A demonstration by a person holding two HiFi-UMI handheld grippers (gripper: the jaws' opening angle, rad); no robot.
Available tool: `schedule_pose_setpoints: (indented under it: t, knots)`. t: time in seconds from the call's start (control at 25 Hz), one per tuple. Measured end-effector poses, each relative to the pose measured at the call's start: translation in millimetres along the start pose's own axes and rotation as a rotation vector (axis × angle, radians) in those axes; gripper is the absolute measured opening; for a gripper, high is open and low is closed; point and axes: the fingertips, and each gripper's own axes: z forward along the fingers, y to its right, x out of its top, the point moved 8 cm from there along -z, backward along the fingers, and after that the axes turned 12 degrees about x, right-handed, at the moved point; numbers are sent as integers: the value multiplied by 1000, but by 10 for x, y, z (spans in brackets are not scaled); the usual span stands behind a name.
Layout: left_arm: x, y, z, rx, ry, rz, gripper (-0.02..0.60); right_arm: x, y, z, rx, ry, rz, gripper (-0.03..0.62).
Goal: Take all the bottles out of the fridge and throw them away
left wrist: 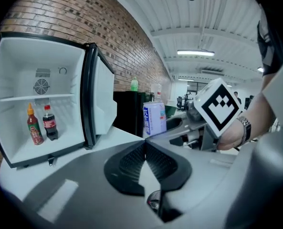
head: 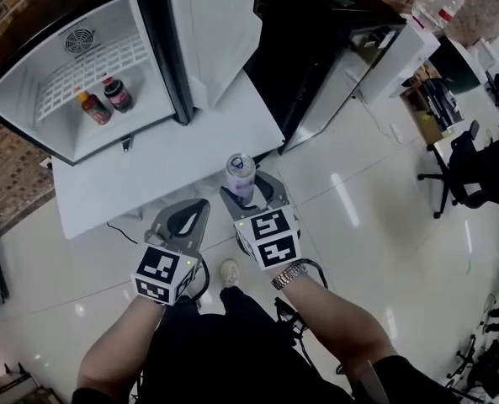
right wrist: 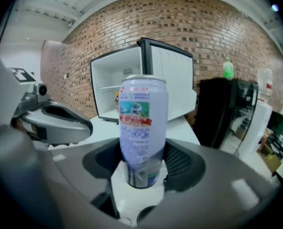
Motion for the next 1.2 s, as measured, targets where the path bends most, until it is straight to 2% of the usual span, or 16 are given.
schedule_pose_setpoints:
  t: [0.36, 0.6, 0.92, 1.2]
  knots:
    - [-425, 491, 328, -168, -111, 49, 5, -1074, 208, -175, -87, -120, 162, 264]
    - [-817, 688, 466, -240, -189, 50, 5, -1931, 302, -171, -128, -244, 277, 264]
    - [-1428, 795, 685, -267, -298, 43, 5, -2984, 419, 103, -126, -395, 404, 264]
    - [-1831, 827, 965, -274, -363, 40, 5, -3572, 511, 484, -96, -476, 467, 264]
